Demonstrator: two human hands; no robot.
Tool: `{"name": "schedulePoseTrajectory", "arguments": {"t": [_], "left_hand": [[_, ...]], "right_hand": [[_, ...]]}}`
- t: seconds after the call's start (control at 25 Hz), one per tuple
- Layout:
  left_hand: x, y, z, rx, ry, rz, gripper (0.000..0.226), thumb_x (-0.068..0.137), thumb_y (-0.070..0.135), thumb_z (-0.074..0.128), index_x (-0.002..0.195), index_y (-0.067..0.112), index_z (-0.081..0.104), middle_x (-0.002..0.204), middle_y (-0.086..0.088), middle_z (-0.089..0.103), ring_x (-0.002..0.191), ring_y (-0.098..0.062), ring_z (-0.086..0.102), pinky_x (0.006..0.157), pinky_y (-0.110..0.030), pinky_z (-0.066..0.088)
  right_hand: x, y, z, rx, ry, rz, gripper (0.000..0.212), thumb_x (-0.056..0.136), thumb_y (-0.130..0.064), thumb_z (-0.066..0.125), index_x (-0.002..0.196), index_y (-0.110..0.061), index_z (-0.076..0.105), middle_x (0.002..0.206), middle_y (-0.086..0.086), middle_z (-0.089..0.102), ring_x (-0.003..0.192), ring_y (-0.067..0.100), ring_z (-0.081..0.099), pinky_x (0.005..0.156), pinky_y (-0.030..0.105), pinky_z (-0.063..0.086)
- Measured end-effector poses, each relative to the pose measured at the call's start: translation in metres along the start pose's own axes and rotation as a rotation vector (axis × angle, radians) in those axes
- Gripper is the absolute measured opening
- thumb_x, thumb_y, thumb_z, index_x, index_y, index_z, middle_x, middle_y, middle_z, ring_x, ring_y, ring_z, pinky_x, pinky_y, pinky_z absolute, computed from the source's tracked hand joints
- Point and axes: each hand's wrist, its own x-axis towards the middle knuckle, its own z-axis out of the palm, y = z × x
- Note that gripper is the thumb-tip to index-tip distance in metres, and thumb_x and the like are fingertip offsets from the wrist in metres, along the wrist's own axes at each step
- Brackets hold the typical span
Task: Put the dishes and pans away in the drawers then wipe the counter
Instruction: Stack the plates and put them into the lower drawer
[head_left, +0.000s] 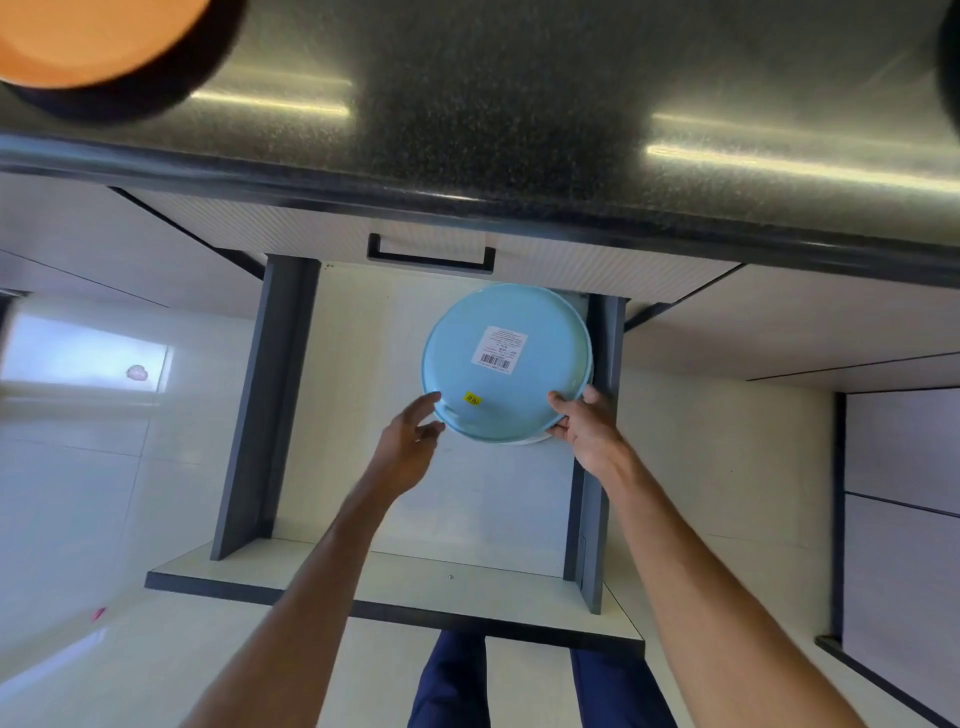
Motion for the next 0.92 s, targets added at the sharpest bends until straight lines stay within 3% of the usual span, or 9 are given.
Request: {"name": "schedulePoseTrajectory", "arguments": {"t": [0.12,0.32,0.36,0.44,0.48,0.56,0.64,0.8,0.92], "left_hand": [[0.007,0.011,0.025,0.045,-0.074,-0.083,0.051,0.091,0.017,0.055,0.138,0.037,0.055,0.134,-0.015,0.064,0.101,-0.026,0.07,0.09,-0.039,0.055],[0.016,0.009,0.047,0.218,-0.205,-0.052,0.052,0.101,0.013,0.053,0.151,0.025,0.045,0.158,0.002,0.041,0.134,-0.018,0.054,0.108,-0.031,0.045],[0.017,0.007,0.047,0.231,-0.221,-0.053,0.053,0.101,0.013,0.053,0.151,0.025,0.044,0.16,0.003,0.038,0.136,-0.018,0.052,0.111,-0.035,0.044],[0.018,0.004,0.048,0.258,-0.243,-0.065,0.055,0.101,0.014,0.052,0.153,0.029,0.042,0.164,0.004,0.031,0.139,-0.018,0.048,0.113,-0.039,0.043],[0.018,0.002,0.048,0.264,-0.245,-0.064,0.055,0.101,0.014,0.052,0.153,0.031,0.042,0.165,0.004,0.029,0.14,-0.018,0.048,0.114,-0.04,0.042],[0.016,0.002,0.051,0.253,-0.232,-0.052,0.053,0.101,0.013,0.052,0.151,0.031,0.044,0.164,0.003,0.032,0.14,-0.017,0.048,0.113,-0.036,0.043],[0.013,0.007,0.054,0.215,-0.178,-0.044,0.05,0.101,0.011,0.052,0.148,0.028,0.049,0.157,0.0,0.043,0.137,-0.016,0.051,0.106,-0.028,0.045],[-0.01,0.037,0.057,0.17,-0.121,0.037,0.044,0.101,0.003,0.05,0.141,0.019,0.057,0.141,0.002,0.055,0.124,-0.016,0.058,0.093,-0.019,0.042],[-0.046,0.078,0.054,0.195,-0.097,0.117,0.038,0.099,0.001,0.051,0.135,0.012,0.061,0.129,0.006,0.06,0.117,-0.011,0.059,0.094,-0.016,0.041]], "right_hand": [[0.007,0.023,0.0,0.06,0.099,0.006,0.027,0.097,0.005,0.059,0.12,-0.009,0.061,0.112,0.012,0.07,0.095,0.026,0.068,0.069,0.036,0.059],[0.009,0.046,0.006,-0.002,0.341,-0.014,0.022,0.096,0.003,0.061,0.115,0.014,0.062,0.107,0.028,0.072,0.078,0.022,0.061,0.095,0.056,0.055],[0.007,0.047,0.006,-0.02,0.372,-0.036,0.02,0.093,0.004,0.063,0.11,0.014,0.063,0.105,0.029,0.072,0.079,0.022,0.061,0.092,0.053,0.056],[0.0,0.046,0.006,-0.055,0.398,-0.093,0.016,0.09,0.006,0.065,0.105,0.01,0.064,0.091,0.019,0.072,0.077,0.022,0.059,0.07,0.025,0.059],[-0.004,0.045,0.006,-0.076,0.397,-0.121,0.014,0.09,0.007,0.065,0.104,0.006,0.062,0.088,0.014,0.067,0.075,0.02,0.056,0.058,0.012,0.051],[-0.014,0.042,0.003,-0.104,0.38,-0.158,0.017,0.09,0.008,0.065,0.105,0.004,0.059,0.092,0.012,0.061,0.072,0.021,0.052,0.05,0.005,0.04],[-0.019,0.042,0.0,-0.133,0.362,-0.157,0.024,0.09,0.004,0.068,0.112,0.0,0.06,0.097,0.01,0.063,0.08,0.02,0.058,0.058,0.006,0.044],[-0.045,0.029,-0.007,-0.111,0.308,-0.094,0.036,0.088,-0.007,0.072,0.123,-0.01,0.064,0.11,0.001,0.071,0.102,0.018,0.069,0.093,0.031,0.057],[-0.093,-0.002,-0.014,-0.134,0.26,-0.152,0.038,0.087,-0.011,0.07,0.125,-0.014,0.065,0.102,-0.01,0.069,0.102,0.016,0.07,0.098,0.036,0.057]]}}
